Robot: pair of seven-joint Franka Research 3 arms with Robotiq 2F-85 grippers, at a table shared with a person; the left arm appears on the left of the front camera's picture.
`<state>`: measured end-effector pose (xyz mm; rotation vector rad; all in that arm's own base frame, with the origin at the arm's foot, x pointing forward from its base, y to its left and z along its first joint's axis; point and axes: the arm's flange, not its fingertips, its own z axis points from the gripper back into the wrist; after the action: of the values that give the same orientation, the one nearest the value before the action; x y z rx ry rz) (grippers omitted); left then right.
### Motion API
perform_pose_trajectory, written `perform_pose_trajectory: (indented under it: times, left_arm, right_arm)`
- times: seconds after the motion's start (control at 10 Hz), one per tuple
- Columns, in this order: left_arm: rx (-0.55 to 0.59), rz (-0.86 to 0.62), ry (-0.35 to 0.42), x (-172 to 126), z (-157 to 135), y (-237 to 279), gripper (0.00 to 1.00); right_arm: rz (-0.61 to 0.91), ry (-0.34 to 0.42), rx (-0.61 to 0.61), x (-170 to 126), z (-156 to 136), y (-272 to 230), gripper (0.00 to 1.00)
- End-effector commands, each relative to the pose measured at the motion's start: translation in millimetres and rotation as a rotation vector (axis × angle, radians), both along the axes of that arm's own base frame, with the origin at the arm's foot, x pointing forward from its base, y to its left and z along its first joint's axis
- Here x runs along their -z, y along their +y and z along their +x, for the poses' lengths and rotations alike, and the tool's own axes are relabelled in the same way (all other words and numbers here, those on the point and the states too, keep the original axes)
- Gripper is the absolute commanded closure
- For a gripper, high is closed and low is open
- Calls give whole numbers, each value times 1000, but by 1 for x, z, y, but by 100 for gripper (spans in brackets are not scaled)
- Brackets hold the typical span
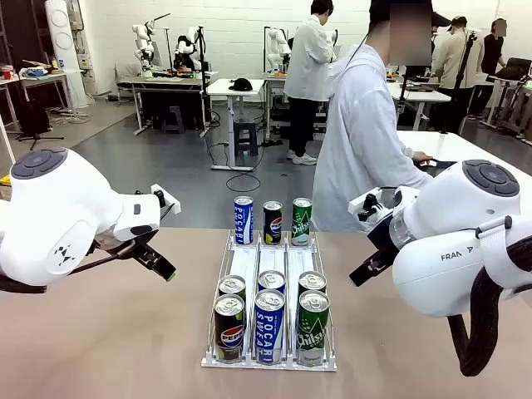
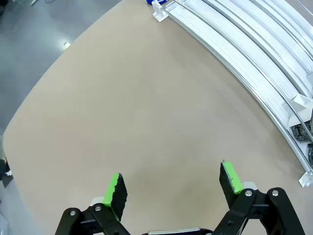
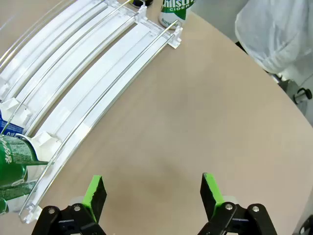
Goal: Retrieve and hand over the desired beverage to the person.
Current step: Pick up a can of the same type that the person held from the Automatic Can Dispenser.
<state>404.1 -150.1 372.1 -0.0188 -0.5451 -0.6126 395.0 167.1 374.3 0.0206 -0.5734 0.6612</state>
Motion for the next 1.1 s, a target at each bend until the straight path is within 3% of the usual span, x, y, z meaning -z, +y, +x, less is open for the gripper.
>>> perform_pose_trajectory:
  times: [0.0,1.0]
  left_arm:
    - [0,0,0,0,0,0,0]
    - [0,0,0,0,0,0,0]
  right_arm:
    - [0,0,0,0,0,0,0]
    - [0,0,0,0,0,0,0]
